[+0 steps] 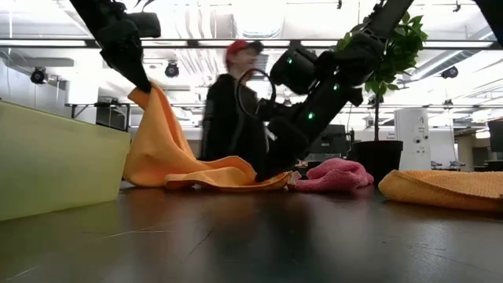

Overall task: Fold microfiber towels
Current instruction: Fold the left orange microfiber towel

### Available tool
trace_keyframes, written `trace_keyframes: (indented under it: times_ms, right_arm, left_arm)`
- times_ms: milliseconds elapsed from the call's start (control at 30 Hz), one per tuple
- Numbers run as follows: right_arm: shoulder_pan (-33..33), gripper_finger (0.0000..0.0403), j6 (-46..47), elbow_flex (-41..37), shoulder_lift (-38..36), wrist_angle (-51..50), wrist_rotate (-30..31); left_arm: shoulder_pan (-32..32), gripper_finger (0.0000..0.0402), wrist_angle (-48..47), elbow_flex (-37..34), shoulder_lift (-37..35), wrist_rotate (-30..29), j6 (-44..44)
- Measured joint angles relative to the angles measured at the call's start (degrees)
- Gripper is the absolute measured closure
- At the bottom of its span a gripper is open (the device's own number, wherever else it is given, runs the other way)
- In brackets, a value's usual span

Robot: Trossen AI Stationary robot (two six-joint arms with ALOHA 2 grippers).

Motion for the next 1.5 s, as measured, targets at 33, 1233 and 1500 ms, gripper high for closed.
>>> trace_keyframes:
  times_ms: [33,1233,1500]
  right_arm:
    - [0.0,0.023,0.2,0.3,0.7,0.3,0.5]
    - [-2.7,0.0394,-19.7,14.6,-8.1,-22.2,16.0]
    - [-6.5,0.0394,-21.6,14.3,-8.3,-14.3,7.2]
  left_arm:
    - [0.0,0.0402,0.0,0.0,0.0,0.0,0.0]
    - [0.1,0.0402,1.7,-5.2,0.0,-0.4,-7.3]
    - [-0.2,0.0402,11.5,-11.3,0.2,-0.3,-10.1]
